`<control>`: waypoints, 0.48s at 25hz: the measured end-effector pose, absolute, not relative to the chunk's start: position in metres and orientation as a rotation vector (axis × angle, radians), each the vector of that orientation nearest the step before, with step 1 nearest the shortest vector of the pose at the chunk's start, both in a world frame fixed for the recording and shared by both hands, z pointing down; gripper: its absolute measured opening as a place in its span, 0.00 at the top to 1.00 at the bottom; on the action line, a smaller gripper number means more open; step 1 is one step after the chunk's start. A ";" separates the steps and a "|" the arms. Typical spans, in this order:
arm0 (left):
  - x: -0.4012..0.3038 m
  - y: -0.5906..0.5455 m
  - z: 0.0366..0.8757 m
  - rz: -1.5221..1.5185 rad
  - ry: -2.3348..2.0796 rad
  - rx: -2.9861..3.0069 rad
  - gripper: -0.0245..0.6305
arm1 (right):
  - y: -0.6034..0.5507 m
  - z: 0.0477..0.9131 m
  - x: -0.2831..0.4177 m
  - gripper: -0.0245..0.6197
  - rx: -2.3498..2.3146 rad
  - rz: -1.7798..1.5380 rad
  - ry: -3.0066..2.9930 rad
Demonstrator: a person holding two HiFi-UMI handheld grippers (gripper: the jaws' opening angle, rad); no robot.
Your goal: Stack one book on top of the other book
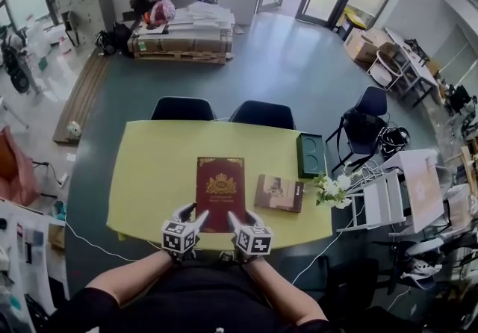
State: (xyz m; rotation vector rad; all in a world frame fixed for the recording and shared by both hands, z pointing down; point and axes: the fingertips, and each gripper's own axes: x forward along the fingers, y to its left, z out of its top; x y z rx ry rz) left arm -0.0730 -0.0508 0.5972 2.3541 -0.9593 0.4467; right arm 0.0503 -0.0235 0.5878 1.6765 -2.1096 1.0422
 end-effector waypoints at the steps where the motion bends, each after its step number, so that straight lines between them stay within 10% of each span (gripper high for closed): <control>1: -0.073 -0.051 0.601 0.445 -0.958 2.353 0.62 | -0.024 0.592 0.050 0.60 1.673 1.037 -2.112; 12: -0.076 -0.048 0.663 0.456 -0.954 2.316 0.62 | -0.022 0.653 0.048 0.60 1.623 1.075 -2.102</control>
